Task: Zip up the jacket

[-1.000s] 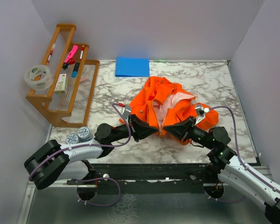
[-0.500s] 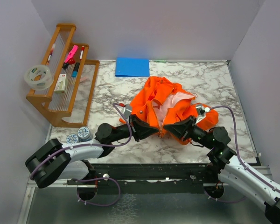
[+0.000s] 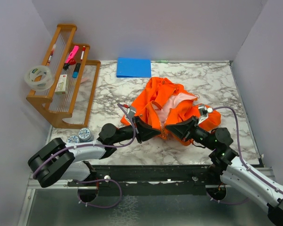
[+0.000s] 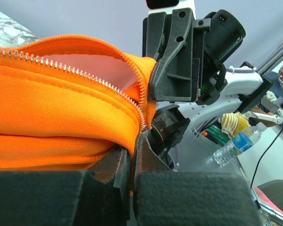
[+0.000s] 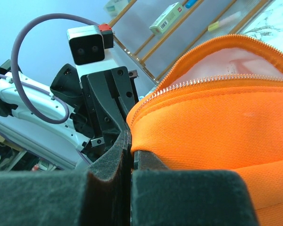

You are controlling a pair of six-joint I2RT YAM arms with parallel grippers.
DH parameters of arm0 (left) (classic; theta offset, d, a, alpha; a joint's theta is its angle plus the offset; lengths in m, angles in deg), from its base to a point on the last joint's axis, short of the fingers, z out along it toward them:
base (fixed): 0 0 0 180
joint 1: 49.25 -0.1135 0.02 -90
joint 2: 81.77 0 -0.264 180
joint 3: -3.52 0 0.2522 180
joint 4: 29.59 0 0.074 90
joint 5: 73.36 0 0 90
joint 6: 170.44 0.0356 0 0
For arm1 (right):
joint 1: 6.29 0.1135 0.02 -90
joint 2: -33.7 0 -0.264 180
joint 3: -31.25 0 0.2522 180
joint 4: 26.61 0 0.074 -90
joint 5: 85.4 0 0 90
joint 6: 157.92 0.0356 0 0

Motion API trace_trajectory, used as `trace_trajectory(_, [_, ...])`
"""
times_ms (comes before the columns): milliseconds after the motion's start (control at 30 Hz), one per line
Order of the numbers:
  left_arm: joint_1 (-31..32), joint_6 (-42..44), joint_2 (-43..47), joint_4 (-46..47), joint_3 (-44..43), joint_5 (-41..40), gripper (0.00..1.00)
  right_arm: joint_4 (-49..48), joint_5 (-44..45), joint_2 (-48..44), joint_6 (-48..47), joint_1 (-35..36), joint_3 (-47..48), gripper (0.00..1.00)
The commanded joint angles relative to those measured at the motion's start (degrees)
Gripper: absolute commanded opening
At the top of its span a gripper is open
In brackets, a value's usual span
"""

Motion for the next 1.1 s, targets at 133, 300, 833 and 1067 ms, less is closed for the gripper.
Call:
trace_trajectory(133, [0.0, 1.0, 5.3, -0.1, 1.1, -6.4, 0.00, 3.2, -2.5, -2.2, -3.9, 0.0, 2.9, 0.00])
trace_trajectory(300, [0.0, 3.2, 9.3, -2.9, 1.3, -8.6, 0.00, 4.3, -4.4, -2.6, -4.7, 0.0, 3.0, 0.00])
trace_trajectory(833, [0.0, 2.3, 8.0, 0.0, 0.7, -2.1, 0.00, -2.2, -7.0, 0.7, -2.9, 0.0, 2.9, 0.01])
trace_trajectory(1067, [0.0, 0.5, 5.6, 3.7, 0.4, 0.8, 0.00, -1.6, -6.1, 0.4, -3.0, 0.0, 3.0, 0.00])
